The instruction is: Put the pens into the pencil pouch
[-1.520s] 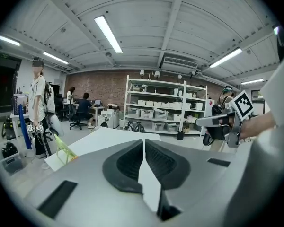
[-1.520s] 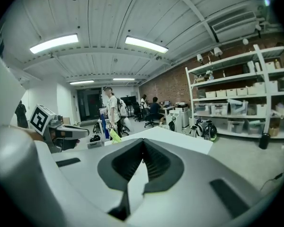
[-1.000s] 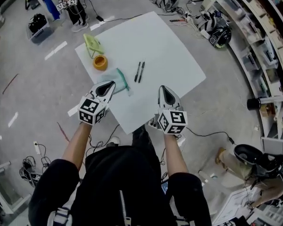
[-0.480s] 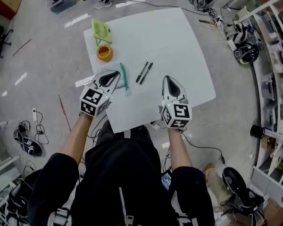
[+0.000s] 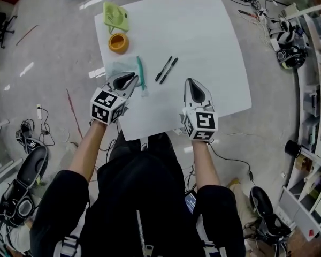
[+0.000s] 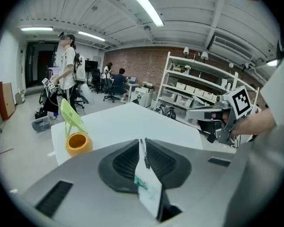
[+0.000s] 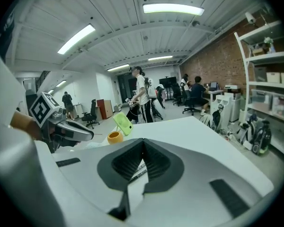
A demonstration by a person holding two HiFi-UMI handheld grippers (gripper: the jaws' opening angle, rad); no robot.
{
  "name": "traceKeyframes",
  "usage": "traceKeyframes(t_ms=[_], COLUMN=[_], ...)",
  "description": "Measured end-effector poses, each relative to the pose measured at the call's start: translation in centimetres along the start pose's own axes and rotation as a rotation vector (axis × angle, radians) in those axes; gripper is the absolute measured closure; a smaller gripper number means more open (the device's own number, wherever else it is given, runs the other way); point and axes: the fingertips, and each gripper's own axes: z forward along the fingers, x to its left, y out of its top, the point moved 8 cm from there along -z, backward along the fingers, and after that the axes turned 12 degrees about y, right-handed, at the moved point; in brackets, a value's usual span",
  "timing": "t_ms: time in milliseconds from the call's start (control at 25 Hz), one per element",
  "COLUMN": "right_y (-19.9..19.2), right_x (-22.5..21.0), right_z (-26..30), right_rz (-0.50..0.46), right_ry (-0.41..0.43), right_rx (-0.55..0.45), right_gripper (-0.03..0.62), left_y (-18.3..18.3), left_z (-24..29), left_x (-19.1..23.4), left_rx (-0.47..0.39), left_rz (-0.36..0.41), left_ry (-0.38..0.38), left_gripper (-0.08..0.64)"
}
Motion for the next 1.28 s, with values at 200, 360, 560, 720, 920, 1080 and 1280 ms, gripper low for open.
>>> traceKeyframes(t_ms=[200,360,560,720,920,1080,1280], right_y=[-1.2,-2.2,-3.0,-3.8,-4.4,-4.8,-5.3], right_x=[-0.6,-0.8,-1.0,-1.4,-1.7,-1.9,-2.3], right_z=[0.2,0.7,1.0,1.2,0.8,0.7,1.4], right_rz=[0.017,0.034,0.061,0.085,0.113,0.129,0.136], right_ry=[-0.003,-0.007,-0.018,-0.034,-0.053,-0.057,-0.048], right_rx=[0.027,0.049,0.062,0.073,0.087,0.099,0.121], right_gripper=[0.584,0.584,0.584,0.584,0.584,0.584,0.584], left_y=[-1.7,-3.0,-4.6,-5.9,-7.3,-8.4,-8.7], left_z=[2.3,4.2,6.6,8.6,10.5,11.3,11.2], left_x=[0.2,0.6,1.3,1.8,1.6,1.4,1.5], left_rx=[0.061,0.119,0.18,0.215,0.298,0.336,0.319], left_rz=[-0.045,-0.089,-0.154,-0.174,-0.166,-0.137,-0.164], left_ry=[0.034,0.076,0.146,0.211,0.263,0.311,0.314], left_gripper=[0.443,0.4,0.382,0.376,0.377,0.401,0.48])
